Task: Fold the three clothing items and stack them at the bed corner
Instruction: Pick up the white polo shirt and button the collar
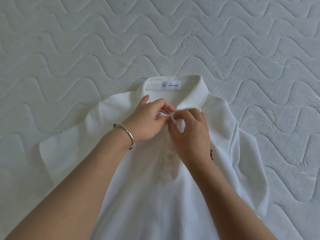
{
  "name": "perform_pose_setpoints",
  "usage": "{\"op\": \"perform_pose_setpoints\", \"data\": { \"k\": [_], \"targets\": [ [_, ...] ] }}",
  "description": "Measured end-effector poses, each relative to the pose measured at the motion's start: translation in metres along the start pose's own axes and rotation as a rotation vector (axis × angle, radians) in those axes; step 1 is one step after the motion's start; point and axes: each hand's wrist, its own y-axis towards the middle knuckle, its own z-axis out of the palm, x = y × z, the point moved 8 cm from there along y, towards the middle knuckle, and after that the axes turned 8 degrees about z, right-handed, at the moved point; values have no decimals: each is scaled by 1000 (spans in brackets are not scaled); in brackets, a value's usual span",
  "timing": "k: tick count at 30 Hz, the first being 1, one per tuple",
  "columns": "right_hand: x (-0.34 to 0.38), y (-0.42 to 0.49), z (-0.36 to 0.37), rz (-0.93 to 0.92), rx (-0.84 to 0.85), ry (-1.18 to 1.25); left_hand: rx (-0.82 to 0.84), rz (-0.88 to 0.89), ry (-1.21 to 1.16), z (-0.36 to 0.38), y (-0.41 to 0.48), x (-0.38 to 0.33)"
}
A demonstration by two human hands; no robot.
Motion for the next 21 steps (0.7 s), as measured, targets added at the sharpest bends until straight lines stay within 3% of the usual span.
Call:
{"op": "perform_pose_setpoints", "data": {
  "k": [13, 21],
  "targets": [
    [0, -9, -8, -2, -68, 145, 28, -56, -137, -1, 2, 0],
    [7, -9, -9, -109, -95, 61, 3, -159, -235, 2, 3, 5]
  ]
}}
